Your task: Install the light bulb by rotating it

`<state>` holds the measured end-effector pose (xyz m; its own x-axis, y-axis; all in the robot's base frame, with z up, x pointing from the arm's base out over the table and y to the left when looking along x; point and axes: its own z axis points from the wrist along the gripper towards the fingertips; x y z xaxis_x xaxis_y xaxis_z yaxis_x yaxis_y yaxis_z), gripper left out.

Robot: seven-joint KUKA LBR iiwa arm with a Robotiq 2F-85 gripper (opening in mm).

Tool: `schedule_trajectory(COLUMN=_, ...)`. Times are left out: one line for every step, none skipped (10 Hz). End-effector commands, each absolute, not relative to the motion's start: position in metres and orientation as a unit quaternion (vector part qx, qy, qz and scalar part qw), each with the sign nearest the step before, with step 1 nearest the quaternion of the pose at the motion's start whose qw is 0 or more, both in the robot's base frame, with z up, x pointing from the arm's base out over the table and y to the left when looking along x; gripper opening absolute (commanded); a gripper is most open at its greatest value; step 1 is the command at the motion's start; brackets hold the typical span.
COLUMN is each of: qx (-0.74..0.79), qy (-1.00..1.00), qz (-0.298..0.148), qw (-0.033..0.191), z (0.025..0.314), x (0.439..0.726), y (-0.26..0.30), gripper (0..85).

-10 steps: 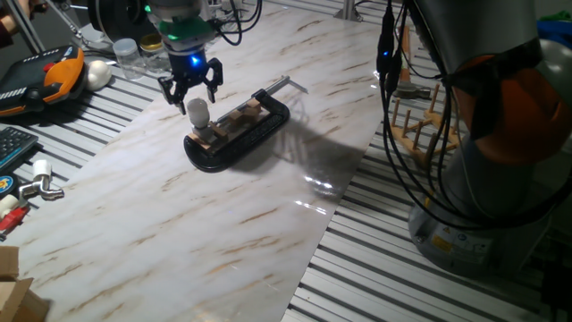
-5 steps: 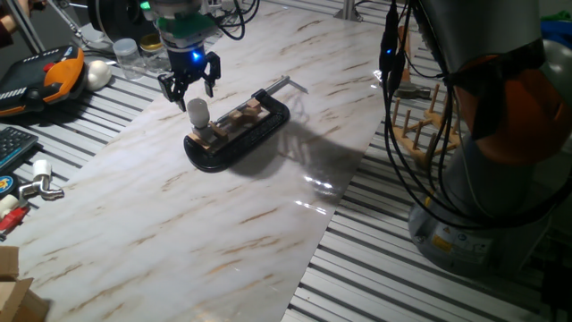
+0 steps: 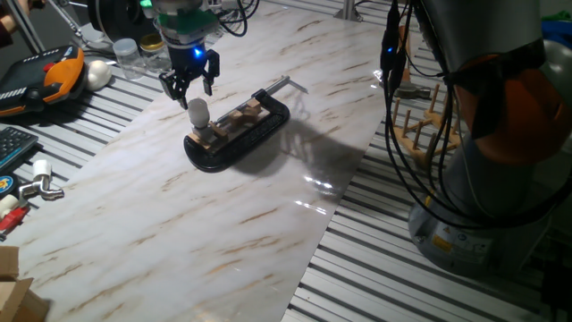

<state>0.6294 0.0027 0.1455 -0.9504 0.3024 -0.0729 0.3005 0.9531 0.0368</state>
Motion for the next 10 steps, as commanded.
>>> schedule_trajectory(qx=0.144, qy=0.989, qz=0.012, qw=0.037, z=0.149, x=0.629, y=0.002, gripper=34.0)
schedule_trajectory(qx=0.129, qy=0.991, qz=0.012, qw=0.036, z=0.153, x=0.629, y=0.002, gripper=17.0)
schedule_trajectory(qx=0.116, qy=0.992, qz=0.016, qw=0.035, z=0.156, x=0.628, y=0.002, gripper=0.0)
schedule_trajectory(qx=0.106, qy=0.994, qz=0.020, qw=0.032, z=0.160, x=0.626, y=0.004, gripper=0.0)
schedule_trajectory(qx=0.099, qy=0.995, qz=0.015, qw=0.028, z=0.169, x=0.624, y=0.012, gripper=0.0)
schedule_trajectory(qx=0.086, qy=0.996, qz=0.008, qw=0.026, z=0.177, x=0.620, y=0.017, gripper=0.0)
schedule_trajectory(qx=0.074, qy=0.997, qz=0.013, qw=0.025, z=0.185, x=0.615, y=0.017, gripper=0.0)
schedule_trajectory(qx=0.054, qy=0.998, qz=0.020, qw=0.021, z=0.192, x=0.612, y=0.015, gripper=0.0)
schedule_trajectory(qx=0.033, qy=0.999, qz=0.016, qw=0.019, z=0.201, x=0.608, y=0.012, gripper=0.0)
schedule_trajectory(qx=0.021, qy=1.000, qz=0.013, qw=0.018, z=0.206, x=0.605, y=0.010, gripper=0.0)
